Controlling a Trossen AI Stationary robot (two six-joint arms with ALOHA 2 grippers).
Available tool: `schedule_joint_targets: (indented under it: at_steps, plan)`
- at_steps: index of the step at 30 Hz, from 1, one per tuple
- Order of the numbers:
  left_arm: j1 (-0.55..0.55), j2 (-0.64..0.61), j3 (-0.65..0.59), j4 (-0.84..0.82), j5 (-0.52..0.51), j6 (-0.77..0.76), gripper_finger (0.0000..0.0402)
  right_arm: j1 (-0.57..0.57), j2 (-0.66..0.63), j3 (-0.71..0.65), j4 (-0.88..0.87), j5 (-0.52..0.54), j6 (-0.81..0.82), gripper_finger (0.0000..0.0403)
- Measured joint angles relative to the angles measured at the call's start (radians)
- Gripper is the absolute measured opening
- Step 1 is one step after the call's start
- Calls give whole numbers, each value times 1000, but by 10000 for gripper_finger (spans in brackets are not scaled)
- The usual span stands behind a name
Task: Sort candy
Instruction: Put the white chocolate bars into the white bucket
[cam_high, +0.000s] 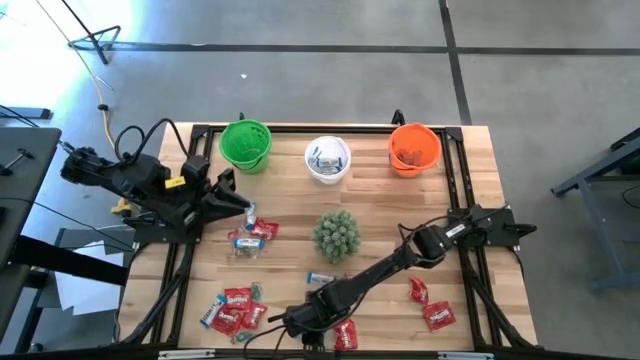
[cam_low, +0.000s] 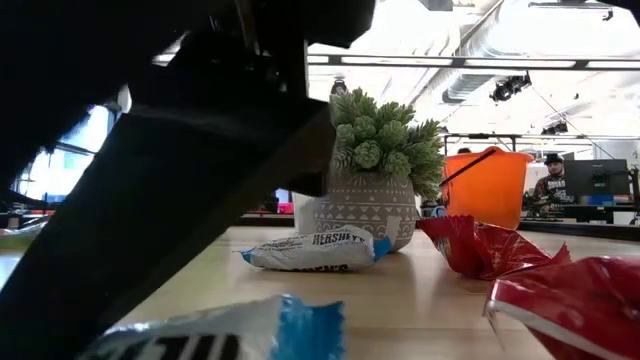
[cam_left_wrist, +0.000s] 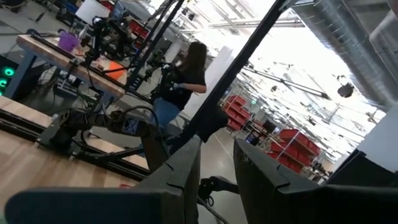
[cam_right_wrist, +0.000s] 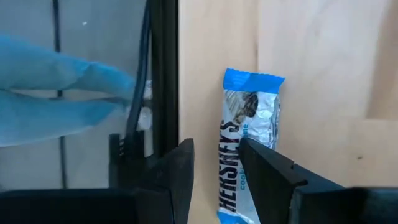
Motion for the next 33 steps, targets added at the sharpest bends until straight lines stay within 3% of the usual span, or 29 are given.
schedule_joint_targets:
  at_steps: [12,18,33]
  plan:
    - [-85,21,0,1,-52,-1,82,1,0,1,-48,241,-62,133]
    - [-104,42,0,0,-72,-2,82,1,0,19,-68,205,-60,133]
    - [-104,45,0,1,-73,-1,82,26,5,84,-128,240,-32,133]
